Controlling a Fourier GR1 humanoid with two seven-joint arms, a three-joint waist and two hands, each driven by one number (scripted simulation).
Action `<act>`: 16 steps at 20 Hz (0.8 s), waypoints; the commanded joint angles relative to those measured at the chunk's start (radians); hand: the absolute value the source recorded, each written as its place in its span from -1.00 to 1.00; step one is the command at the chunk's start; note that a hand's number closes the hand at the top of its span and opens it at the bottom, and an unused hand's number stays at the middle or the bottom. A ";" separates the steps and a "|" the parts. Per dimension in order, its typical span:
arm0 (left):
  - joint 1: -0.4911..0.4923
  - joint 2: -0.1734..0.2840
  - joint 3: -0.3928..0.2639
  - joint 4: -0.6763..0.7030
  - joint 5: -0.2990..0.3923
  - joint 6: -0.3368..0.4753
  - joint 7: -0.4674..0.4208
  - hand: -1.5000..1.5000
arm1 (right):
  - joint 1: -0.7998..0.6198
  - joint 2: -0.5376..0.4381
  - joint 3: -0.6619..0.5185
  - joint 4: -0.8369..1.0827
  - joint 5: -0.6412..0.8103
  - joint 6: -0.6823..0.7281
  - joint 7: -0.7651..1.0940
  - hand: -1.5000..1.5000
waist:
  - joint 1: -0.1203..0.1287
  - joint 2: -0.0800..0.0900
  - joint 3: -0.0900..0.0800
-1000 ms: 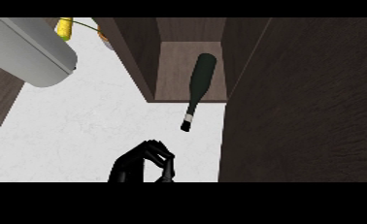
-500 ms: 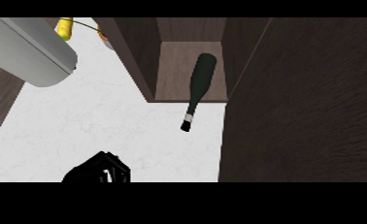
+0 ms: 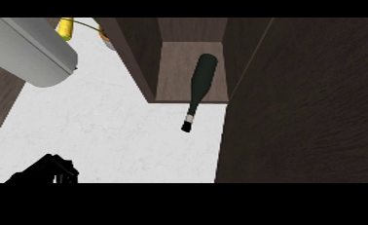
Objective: Pick up the wine, place it into the cabinet and close the cabinet
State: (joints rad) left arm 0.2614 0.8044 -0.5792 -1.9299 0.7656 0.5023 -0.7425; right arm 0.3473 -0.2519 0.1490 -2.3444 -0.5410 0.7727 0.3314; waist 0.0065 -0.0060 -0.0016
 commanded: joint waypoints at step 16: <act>0.197 0.180 0.275 0.076 0.180 -0.309 -0.070 1.00 | -0.222 0.248 0.668 -0.088 0.467 -0.251 0.181 1.00 | 0.007 -0.019 -0.005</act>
State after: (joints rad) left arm 0.4213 0.9562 -0.3461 -1.8778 0.9225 0.2556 -0.7929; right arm 0.1507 -0.0679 0.5827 -2.3862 -0.2130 0.6471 0.4792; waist 0.0058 -0.0235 -0.0061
